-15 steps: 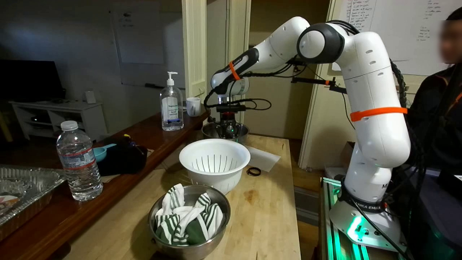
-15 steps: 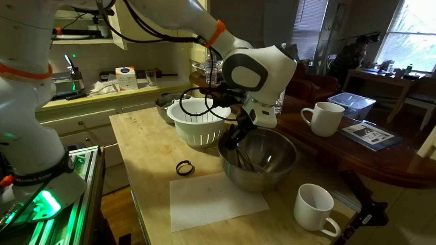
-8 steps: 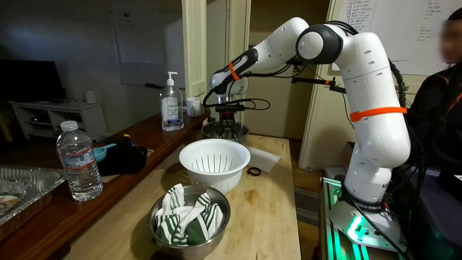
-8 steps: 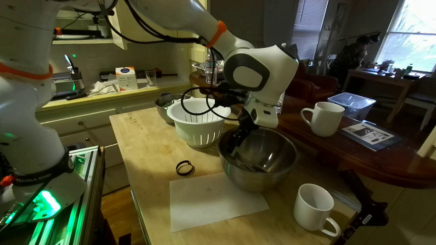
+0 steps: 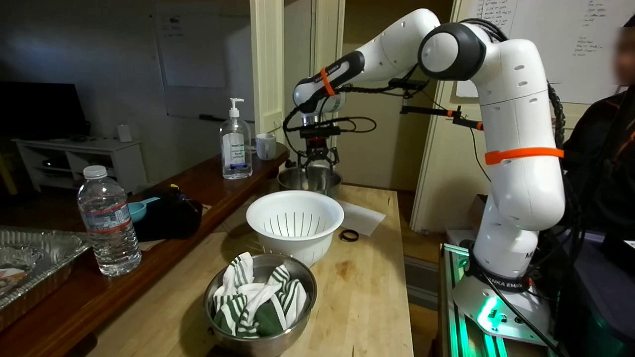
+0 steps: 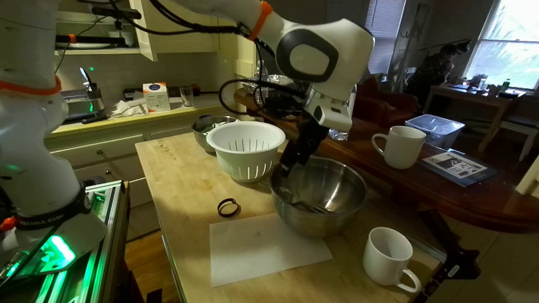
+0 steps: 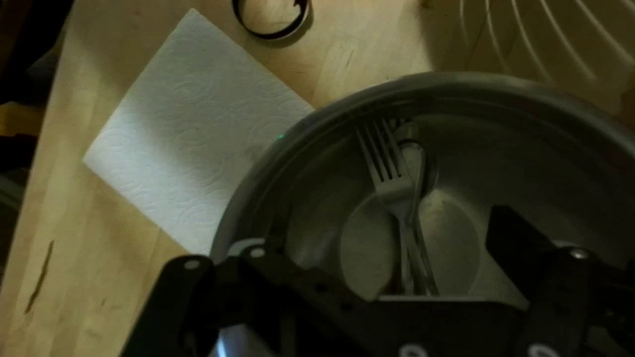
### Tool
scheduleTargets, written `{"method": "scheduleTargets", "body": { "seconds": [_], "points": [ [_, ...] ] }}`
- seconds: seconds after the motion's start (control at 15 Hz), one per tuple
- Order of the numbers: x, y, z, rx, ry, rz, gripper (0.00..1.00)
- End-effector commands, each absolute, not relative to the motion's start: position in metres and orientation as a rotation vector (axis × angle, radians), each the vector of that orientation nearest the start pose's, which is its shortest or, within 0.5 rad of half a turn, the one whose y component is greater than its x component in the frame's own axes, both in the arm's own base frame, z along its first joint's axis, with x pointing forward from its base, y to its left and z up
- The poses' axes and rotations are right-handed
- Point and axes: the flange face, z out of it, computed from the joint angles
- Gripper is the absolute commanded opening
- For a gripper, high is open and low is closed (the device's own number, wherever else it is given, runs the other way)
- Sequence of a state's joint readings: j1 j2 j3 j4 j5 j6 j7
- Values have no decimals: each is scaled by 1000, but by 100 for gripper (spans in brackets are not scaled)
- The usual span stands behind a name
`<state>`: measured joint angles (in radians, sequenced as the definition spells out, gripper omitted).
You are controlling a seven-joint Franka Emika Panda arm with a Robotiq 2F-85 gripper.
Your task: Move the cutlery to the silver bowl on the right
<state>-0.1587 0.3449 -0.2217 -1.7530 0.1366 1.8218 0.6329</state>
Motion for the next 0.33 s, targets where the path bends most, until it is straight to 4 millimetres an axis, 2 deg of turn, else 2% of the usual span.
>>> {"method": "scheduleTargets", "body": {
  "seconds": [0.0,0.13,0.2,0.27],
  "points": [
    [547,-197,431,-2793,1607,363,100],
    [537,-187,468,-2892,1537,286,100],
    [555,-201,445,-2825,1561,322,100],
    [551,-197,461,-2832,1550,287,100]
  ]
}}
